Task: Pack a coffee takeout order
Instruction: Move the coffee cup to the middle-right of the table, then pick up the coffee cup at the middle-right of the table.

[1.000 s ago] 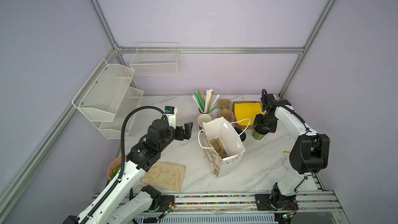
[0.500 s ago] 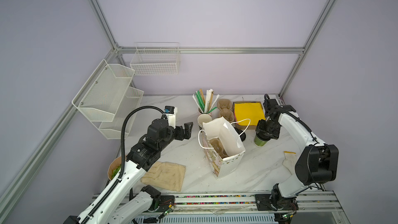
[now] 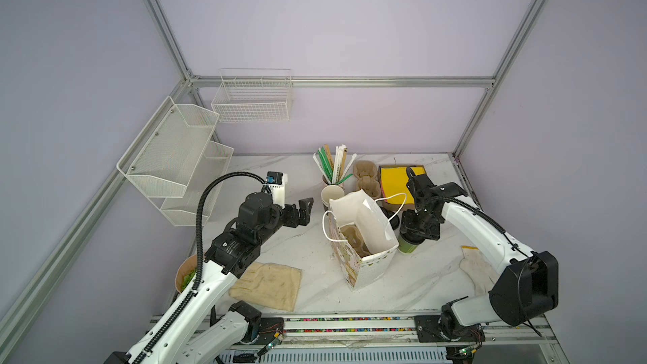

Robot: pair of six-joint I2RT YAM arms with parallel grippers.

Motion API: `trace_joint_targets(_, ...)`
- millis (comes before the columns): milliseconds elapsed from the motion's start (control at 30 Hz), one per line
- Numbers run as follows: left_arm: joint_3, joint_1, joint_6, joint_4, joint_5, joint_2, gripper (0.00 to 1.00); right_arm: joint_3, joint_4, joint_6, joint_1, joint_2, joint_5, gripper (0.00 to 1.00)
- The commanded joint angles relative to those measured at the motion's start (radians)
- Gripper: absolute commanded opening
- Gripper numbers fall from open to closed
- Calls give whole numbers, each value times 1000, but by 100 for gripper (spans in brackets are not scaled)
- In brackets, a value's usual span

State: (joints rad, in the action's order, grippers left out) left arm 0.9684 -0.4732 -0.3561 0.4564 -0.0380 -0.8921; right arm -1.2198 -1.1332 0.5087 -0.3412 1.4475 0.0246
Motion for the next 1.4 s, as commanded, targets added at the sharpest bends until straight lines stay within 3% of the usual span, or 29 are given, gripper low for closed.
trace_joint_targets(0,-26,7,-1,-43,10,12,100,38,-14,27,-2,-16,-1,74)
trace_joint_targets(133,-27,7,-3,-44,10,9,100,66,-12,17,-3,-19,-15,75)
trace_joint_targets(333,-26,8,-3,-46,9,8,100,47,-36,5,-6,-38,-26,86)
trace_joint_targets(467,-27,8,-3,-46,7,7,100,14,-63,-7,-8,-33,-25,87)
trace_joint_targets(733,-27,16,-1,-38,-9,5,100,-69,-106,-48,-8,24,-34,87)
trace_joint_targets(1367,-28,19,-4,-39,-6,0,100,-48,-89,-65,-8,50,-47,77)
